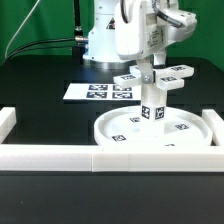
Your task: Assemble round table
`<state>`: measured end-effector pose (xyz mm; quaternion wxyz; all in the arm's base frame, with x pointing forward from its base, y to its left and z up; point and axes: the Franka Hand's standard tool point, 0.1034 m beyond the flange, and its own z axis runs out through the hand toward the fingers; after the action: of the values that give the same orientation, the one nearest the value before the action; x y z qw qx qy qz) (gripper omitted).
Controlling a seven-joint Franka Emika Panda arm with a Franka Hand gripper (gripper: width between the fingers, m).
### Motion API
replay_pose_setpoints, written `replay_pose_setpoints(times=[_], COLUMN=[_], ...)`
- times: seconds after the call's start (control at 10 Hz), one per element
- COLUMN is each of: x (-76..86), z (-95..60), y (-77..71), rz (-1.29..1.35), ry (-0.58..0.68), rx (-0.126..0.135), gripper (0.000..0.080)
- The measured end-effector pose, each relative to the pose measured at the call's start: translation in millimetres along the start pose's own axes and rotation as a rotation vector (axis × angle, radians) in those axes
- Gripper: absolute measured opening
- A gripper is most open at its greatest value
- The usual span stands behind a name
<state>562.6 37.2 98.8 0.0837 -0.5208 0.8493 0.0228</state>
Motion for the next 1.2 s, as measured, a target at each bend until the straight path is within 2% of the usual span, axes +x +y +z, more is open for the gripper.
replay_pose_setpoints(times=[0.1,0.2,0.3,0.5,0.6,0.9,1.2], x=[-0.7,-1.9,-5.1,-11.8,-13.7,-11.9,-18.3], z=[-0.3,-4.4,-11.4,-29.2,-32.8,-28.0,-29.5], y=[0.4,-0.9,-2.2,-4.4,-5.6,-4.2,-3.1], rz=[-0.007,-0.047,-0.065,-0.104,-0.133,-0.242,-0.609], ry=[-0.001,-0.008,-0.023,-0.054,-0.058,-0.050,-0.046], rx=[-0.001,0.002,0.010,0.032,0.041,0.036,0.011], gripper=[0.0453,0.0599,0.0639,0.0647,0.0647,0.0649,0.0649])
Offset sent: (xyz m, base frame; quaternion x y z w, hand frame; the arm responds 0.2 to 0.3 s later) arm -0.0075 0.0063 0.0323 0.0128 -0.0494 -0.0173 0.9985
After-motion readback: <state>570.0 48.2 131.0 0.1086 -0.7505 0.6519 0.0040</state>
